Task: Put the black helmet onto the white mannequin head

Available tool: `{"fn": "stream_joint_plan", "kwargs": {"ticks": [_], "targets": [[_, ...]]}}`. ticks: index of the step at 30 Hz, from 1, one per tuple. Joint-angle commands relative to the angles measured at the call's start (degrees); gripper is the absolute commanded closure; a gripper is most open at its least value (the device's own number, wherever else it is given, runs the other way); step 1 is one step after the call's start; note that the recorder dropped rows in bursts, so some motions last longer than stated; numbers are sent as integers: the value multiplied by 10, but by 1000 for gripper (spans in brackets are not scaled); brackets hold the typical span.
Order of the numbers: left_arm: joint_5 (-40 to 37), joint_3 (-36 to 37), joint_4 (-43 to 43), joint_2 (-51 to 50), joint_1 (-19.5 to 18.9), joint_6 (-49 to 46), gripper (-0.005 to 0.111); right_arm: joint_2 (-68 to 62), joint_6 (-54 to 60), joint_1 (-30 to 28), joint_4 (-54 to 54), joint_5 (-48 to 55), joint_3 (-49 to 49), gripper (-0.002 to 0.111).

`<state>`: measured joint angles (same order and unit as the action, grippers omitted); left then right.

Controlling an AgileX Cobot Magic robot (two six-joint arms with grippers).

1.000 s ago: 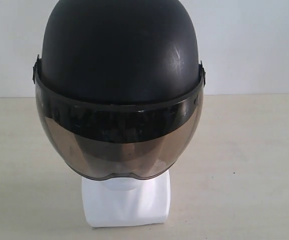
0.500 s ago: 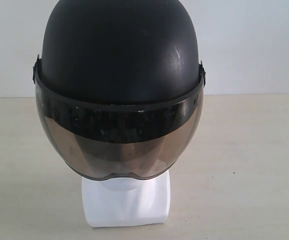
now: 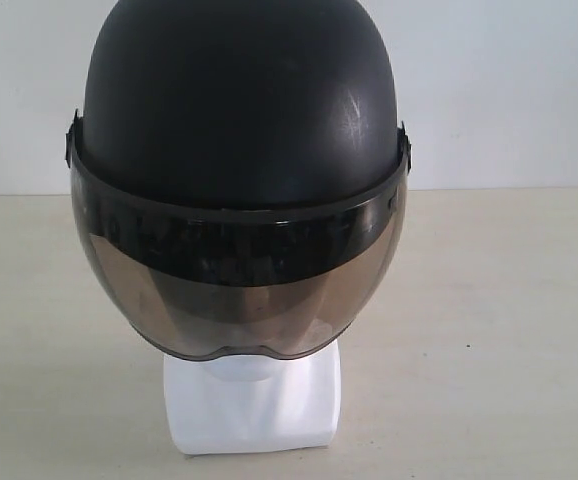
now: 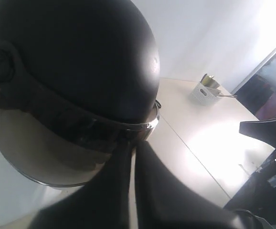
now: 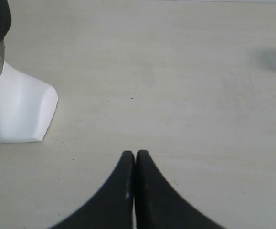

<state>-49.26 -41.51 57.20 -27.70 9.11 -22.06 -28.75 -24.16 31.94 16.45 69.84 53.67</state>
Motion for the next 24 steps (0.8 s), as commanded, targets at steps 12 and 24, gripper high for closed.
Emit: {"fn": "stream_joint_plan", "kwargs": {"ticks": [12,24], "targets": [[147,-13,-246,102,1,-29,102,2,0,0,3,1,-1,108],[433,260,-260,202,-49,-21,102,2,0,0,3,1,-1,108]]}}
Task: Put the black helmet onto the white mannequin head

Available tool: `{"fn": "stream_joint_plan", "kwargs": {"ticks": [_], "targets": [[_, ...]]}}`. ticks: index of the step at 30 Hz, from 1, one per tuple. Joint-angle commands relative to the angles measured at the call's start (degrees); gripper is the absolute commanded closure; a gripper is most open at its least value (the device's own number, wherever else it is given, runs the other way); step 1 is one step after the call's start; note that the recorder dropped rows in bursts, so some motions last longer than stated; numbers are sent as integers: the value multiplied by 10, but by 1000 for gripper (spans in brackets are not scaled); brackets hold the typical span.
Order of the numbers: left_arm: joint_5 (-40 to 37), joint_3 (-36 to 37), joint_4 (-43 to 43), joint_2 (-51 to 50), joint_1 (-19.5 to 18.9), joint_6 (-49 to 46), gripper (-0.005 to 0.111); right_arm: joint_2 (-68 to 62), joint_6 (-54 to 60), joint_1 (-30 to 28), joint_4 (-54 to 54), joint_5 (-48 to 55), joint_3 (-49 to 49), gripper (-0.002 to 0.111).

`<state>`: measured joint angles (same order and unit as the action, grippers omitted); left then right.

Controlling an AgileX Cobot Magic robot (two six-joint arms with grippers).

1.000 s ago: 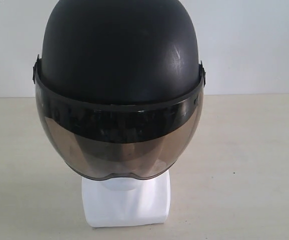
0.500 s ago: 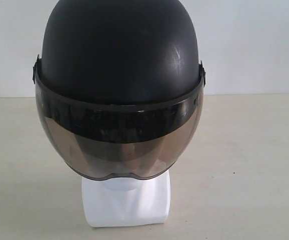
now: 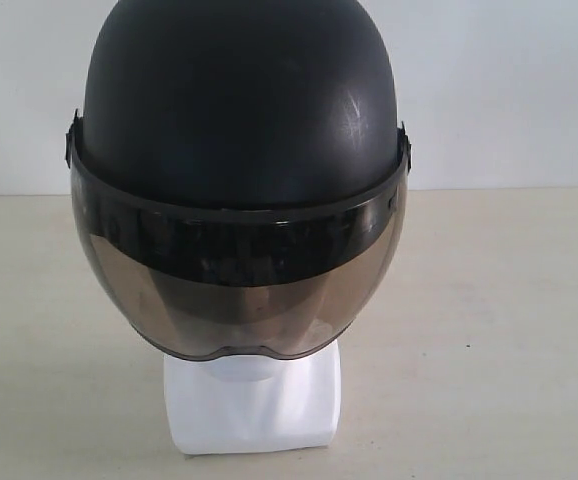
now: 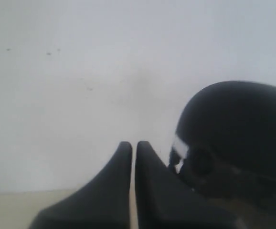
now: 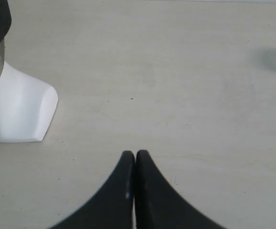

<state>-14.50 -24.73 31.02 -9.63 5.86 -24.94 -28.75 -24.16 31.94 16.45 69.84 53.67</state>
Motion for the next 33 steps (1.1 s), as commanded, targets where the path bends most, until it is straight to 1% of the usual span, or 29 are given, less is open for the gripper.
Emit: {"fn": "stream_joint_plan", "kwargs": {"ticks": [1,3,6,12,14,17,21,26,29,30,32,33], "targets": [[93,117,2,30,-20,8,102,2,0,0,3,1,-1,108],[102,158,5,57,-24,8,102,2,0,0,3,1,-1,108],[102,199,13,96,-29,9,102,2,0,0,3,1,-1,108],[136,247,-4,96,-37,-11,102,2,0,0,6,1,-1,108],[145,247,-9,96,-43,-17,102,2,0,0,8,1,-1,108],[120,247,-32,96,-47,-37,102,2,0,0,8,1,-1,108],[101,247,-68,96,-47,-41,102,2,0,0,8,1,-1,108],[66,247,-62,96,-47,-38,102,2,0,0,8,1,-1,108],[45,247,-62,96,-47,-25,102,2,0,0,8,1,-1,108],[39,247,-76,96,-47,-7,102,2,0,0,8,1,-1,108],[33,247,-127,96,-47,75,102,2,0,0,8,1,-1,108],[27,247,-175,96,-47,135,102,2,0,0,8,1,-1,108]]}}
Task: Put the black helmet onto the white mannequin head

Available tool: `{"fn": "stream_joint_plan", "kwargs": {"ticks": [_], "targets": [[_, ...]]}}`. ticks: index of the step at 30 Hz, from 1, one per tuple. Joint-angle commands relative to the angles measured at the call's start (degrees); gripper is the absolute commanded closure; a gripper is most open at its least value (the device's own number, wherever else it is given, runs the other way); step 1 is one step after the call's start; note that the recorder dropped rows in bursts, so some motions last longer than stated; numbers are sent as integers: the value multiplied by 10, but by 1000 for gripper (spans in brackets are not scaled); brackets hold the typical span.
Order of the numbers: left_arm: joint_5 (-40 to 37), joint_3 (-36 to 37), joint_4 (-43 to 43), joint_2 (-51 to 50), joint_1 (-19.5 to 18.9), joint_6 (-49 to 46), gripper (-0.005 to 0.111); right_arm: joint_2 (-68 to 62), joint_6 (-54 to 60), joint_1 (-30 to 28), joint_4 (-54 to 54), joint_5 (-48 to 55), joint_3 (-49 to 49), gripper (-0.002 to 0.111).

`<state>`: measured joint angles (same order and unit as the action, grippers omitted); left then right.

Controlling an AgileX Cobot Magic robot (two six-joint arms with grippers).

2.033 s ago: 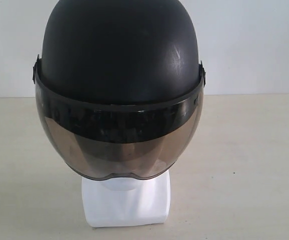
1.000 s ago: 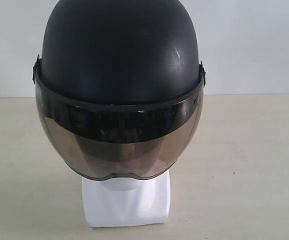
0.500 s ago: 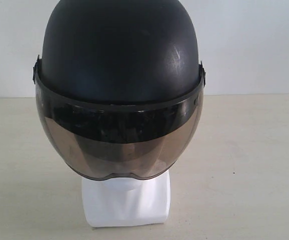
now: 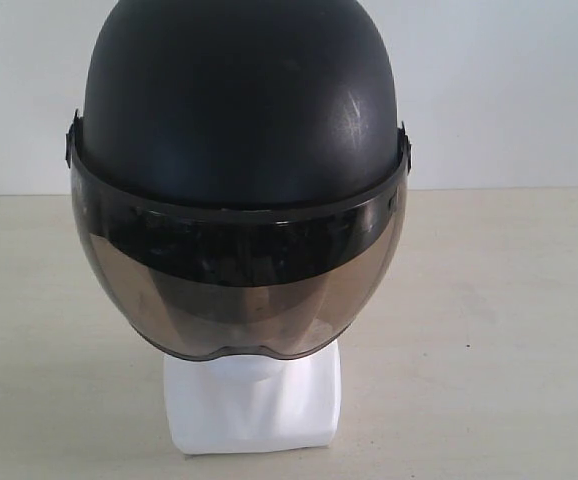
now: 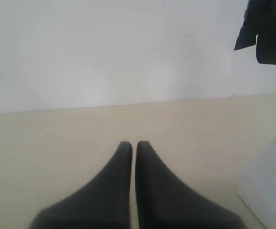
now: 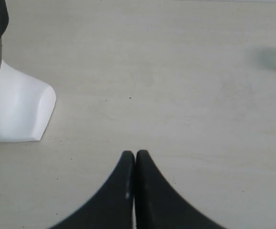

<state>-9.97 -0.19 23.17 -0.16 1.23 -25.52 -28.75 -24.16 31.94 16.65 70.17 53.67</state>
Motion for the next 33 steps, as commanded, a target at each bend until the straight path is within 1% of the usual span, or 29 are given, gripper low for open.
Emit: {"fn": "stream_joint_plan", "kwargs": {"ticks": [1,3,4,5,11,15,33], "targets": [[-24,2,-139,2,-1,193,102,2,0,0,6,-2,-1,108],[-45,2,-232,2,-1,310,102,2,0,0,6,-2,-1,108],[-58,2,-254,2,-1,336,102,2,0,0,6,-2,-1,108],[-66,2,-257,2,-1,342,102,2,0,0,6,-2,-1,108],[-65,2,-251,2,-1,311,102,2,0,0,6,-2,-1,108],[-65,2,-235,2,-1,311,102,2,0,0,6,-2,-1,108],[-61,2,-236,2,-1,311,102,2,-2,0,6,-2,-1,108]]}}
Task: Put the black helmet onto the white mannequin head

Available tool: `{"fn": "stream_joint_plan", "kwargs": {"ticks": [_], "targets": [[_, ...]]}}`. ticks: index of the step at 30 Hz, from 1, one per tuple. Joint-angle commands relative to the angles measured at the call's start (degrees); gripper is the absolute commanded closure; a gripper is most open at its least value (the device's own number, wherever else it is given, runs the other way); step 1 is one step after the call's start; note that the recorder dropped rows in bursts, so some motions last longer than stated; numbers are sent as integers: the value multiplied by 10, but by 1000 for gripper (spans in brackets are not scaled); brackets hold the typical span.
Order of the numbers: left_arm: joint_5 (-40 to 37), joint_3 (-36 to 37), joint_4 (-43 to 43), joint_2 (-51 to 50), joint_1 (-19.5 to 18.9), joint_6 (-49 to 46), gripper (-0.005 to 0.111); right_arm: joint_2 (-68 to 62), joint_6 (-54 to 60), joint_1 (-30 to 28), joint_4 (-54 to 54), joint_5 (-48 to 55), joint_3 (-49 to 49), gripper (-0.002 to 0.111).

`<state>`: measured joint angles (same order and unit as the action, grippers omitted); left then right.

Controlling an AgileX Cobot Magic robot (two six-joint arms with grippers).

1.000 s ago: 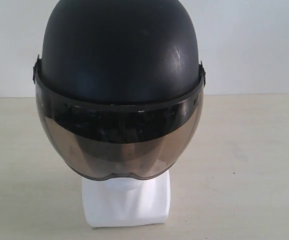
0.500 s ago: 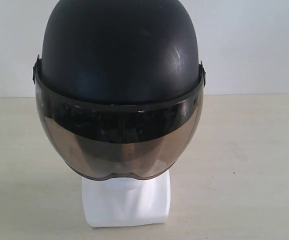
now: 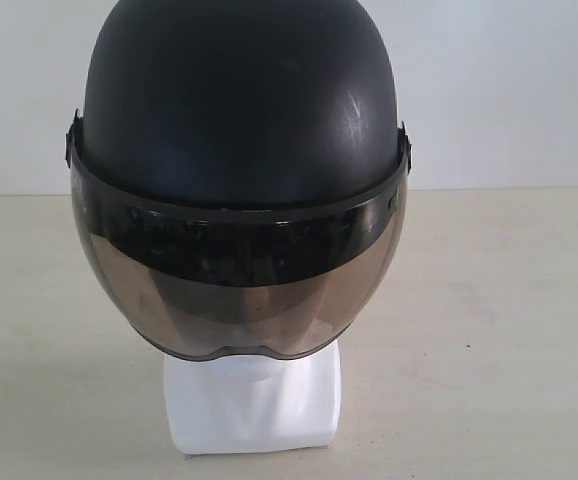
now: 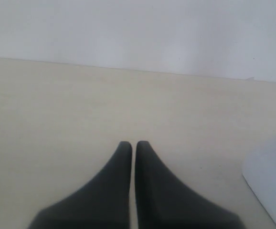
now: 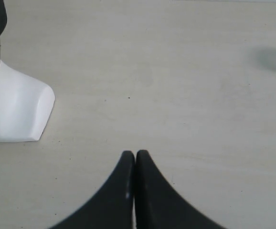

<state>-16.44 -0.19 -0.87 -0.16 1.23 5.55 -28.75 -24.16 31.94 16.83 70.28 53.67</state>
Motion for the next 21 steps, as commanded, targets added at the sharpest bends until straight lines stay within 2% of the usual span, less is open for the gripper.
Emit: {"fn": "stream_joint_plan", "kwargs": {"ticks": [1,7,8,12,15,18,21], "targets": [[4,2,5,2,-1,0,102,2,-2,0,4,-3,-1,108],[4,2,5,2,-1,0,102,1,3,0,63,-3,-14,108],[4,2,5,2,-1,0,102,1,-2,0,57,-37,-29,108],[4,2,5,2,-1,0,102,1,-9,0,71,-465,-166,108],[4,2,5,2,-1,0,102,4,-5,0,85,-697,-259,108],[4,2,5,2,-1,0,102,17,-5,0,36,-824,-337,108],[4,2,5,2,-1,0,102,30,-5,0,-33,-885,-412,108]]}}
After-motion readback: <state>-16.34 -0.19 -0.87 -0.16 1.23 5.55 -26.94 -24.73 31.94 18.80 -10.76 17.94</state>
